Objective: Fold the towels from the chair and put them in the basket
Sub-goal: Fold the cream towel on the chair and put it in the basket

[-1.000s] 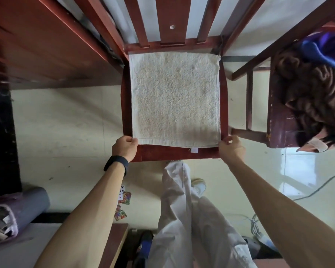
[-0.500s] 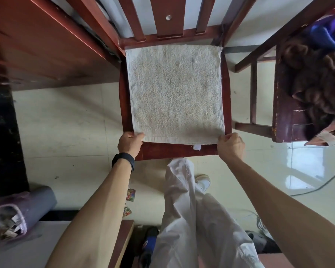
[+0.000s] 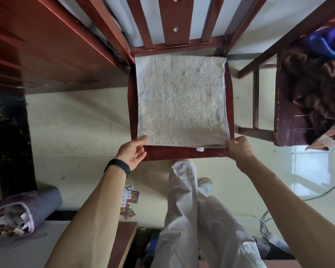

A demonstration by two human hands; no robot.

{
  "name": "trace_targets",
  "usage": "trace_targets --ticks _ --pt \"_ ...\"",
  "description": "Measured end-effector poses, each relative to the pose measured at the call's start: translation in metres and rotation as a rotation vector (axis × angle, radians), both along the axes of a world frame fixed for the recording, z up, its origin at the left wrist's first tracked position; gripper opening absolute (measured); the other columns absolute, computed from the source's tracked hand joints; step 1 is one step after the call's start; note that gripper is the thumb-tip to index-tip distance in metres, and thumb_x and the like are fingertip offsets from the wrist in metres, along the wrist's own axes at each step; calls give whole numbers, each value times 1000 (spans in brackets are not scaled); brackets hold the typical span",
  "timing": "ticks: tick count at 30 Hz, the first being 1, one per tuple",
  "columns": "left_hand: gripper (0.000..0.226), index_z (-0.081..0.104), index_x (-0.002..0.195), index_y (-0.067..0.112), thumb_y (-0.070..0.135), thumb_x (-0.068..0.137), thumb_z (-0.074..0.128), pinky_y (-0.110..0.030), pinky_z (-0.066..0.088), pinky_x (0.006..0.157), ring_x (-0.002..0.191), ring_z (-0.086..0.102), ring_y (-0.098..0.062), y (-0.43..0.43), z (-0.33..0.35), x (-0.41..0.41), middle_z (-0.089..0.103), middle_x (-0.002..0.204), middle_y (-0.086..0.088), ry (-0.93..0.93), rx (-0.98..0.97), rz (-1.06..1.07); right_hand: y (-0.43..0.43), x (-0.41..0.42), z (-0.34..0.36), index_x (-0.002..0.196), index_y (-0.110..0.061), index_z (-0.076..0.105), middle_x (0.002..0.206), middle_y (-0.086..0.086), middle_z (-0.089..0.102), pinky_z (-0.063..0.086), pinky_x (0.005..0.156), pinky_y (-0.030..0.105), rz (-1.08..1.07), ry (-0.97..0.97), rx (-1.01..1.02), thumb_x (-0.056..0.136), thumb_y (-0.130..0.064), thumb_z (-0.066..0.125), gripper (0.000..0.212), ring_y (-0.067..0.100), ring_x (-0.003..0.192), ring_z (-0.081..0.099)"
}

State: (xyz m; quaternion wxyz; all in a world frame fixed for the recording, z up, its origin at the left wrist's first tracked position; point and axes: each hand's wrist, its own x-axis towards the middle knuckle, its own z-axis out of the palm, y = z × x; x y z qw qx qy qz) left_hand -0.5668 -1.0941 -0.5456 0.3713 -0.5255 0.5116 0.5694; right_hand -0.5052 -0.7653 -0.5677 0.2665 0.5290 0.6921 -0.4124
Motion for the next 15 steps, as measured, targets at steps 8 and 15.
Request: trace_targets --ticks 8,15 --pt "13 62 105 17 20 92 61 -28 44 70 87 65 -16 6 68 1 61 107 -2 17 20 -18 20 -1 70 86 -20 60 91 12 64 59 67 37 -65 207 -145 90 -7 61 13 22 65 62" --pt "16 71 98 21 14 84 75 -24 37 53 49 42 -10 9 190 7 64 74 3 372 -162 -217 36 7 198 84 -19 80 73 8 67 60 76 39 -7 361 -190 84 -7 66 19 18 63 58"
